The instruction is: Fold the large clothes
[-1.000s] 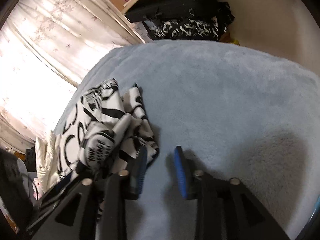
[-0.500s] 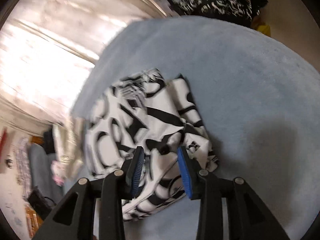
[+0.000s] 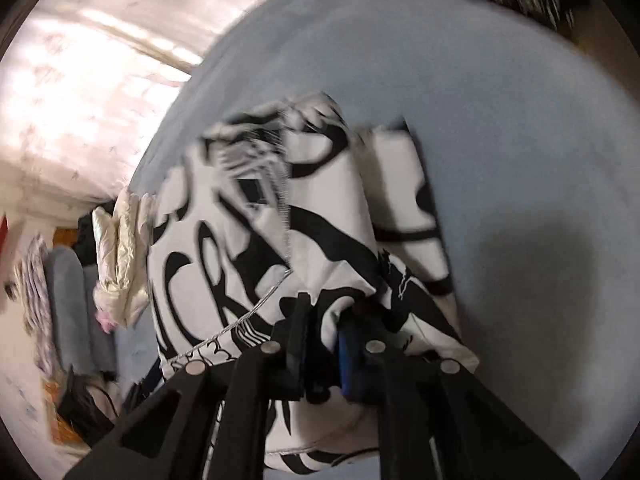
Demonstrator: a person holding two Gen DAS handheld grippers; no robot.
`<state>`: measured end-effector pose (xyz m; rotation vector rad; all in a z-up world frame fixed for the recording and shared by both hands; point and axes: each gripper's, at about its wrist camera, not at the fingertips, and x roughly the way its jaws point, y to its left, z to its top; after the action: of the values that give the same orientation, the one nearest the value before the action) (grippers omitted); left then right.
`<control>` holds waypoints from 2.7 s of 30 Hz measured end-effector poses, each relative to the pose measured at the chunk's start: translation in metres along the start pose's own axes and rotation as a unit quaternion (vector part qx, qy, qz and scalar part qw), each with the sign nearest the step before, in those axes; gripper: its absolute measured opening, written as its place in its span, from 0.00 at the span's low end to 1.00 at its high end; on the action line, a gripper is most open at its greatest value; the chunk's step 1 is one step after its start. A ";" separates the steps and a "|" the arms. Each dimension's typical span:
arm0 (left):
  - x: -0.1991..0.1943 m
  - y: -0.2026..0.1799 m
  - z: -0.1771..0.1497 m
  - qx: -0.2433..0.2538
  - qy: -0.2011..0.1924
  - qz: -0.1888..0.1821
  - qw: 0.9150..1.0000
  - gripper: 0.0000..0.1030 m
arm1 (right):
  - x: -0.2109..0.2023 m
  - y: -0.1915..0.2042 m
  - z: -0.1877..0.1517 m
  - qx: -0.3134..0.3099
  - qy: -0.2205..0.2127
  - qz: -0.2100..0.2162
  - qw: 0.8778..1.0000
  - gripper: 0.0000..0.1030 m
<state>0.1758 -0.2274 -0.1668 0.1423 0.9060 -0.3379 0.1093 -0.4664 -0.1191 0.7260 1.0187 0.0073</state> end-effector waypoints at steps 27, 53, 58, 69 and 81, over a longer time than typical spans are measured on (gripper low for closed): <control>0.027 0.009 0.067 0.001 -0.049 0.073 0.996 0.61 | 0.049 0.132 0.027 -0.183 -0.081 -0.069 0.977 0.11; 0.097 0.042 0.063 -0.078 0.003 0.037 0.996 0.99 | 0.082 0.030 0.044 -0.124 -0.117 -0.117 0.978 0.10; 0.089 0.051 0.065 -0.095 0.026 0.004 0.995 0.99 | 0.077 0.034 0.048 -0.094 -0.091 -0.128 0.983 0.14; 0.048 0.072 0.048 -0.143 0.089 -0.079 0.982 0.99 | 0.024 0.057 0.028 -0.135 -0.074 -0.131 0.979 0.59; 0.013 0.079 0.006 -0.122 0.108 -0.088 0.983 0.99 | -0.026 0.028 0.016 -0.140 -0.026 -0.119 0.983 0.66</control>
<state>0.2147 -0.1573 -0.1748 -0.1317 1.1708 -0.3770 0.1165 -0.4618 -0.0789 0.3444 1.0237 -0.0743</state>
